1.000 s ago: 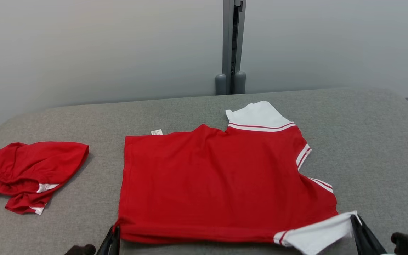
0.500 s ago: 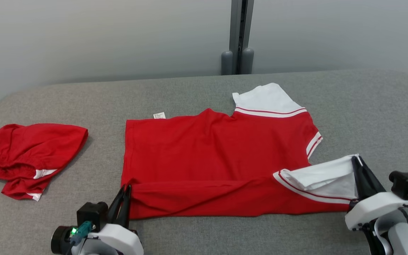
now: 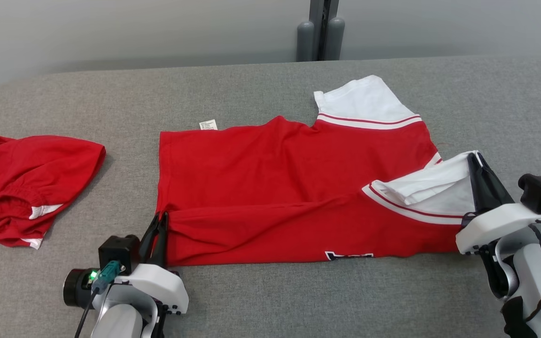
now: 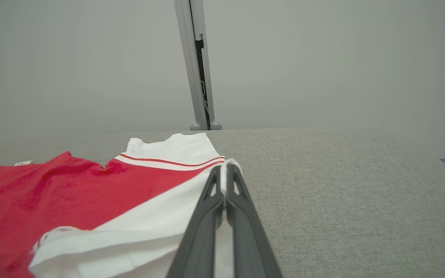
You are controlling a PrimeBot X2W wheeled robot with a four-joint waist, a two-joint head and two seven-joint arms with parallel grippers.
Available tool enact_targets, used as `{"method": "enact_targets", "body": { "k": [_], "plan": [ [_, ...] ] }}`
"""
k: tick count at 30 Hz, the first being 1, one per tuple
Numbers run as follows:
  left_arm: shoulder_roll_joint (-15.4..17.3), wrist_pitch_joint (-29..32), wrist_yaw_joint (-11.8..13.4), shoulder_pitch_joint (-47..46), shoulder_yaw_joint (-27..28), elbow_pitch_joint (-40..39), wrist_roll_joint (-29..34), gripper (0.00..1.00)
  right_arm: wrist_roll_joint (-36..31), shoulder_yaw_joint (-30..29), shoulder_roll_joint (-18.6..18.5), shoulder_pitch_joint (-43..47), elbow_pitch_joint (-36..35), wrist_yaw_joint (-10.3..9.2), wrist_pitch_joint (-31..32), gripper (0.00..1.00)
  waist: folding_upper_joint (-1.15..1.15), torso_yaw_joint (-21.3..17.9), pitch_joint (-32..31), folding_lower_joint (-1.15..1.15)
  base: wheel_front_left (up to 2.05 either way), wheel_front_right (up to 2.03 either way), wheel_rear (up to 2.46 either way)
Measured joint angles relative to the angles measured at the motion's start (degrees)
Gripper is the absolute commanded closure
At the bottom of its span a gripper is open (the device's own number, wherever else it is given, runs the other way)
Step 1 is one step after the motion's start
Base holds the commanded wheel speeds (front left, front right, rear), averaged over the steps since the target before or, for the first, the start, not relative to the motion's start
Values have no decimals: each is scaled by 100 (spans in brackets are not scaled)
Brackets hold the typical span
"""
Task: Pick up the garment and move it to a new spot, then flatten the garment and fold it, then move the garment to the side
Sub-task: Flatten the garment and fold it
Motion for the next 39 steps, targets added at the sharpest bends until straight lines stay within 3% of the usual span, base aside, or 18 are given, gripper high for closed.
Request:
{"method": "enact_targets", "body": {
  "k": [7,8,9,10,16,22,29,39],
  "plan": [
    [1,0,70,-121,-29,127,-19,100,-112,102,-26,-275,155,0,0,100,0,49,151,0,0,0,0],
    [0,0,69,-164,-33,157,-47,100,-120,104,-23,-308,220,0,0,90,0,56,167,0,0,0,0],
    [1,0,68,-189,-41,158,-77,81,-118,93,-13,-319,281,0,0,49,0,62,180,0,0,0,0],
    [1,-1,69,-192,-47,119,-73,0,-116,60,-5,-319,285,0,0,0,0,68,193,0,0,0,0],
    [0,-1,260,-102,-2,-122,-141,0,-191,-320,34,-227,-258,0,-1,0,0,84,213,0,0,0,0],
    [4,0,348,560,-73,-301,-269,0,-122,-623,177,804,-829,0,-2,0,0,95,154,0,0,0,0],
    [1,-1,371,778,-233,-326,-338,0,186,-588,302,1669,-635,0,-1,0,0,29,144,0,0,0,0],
    [1,0,364,637,-288,-292,-308,0,524,-410,389,1447,-85,0,-2,0,0,26,214,0,0,0,0]
  ]
}}
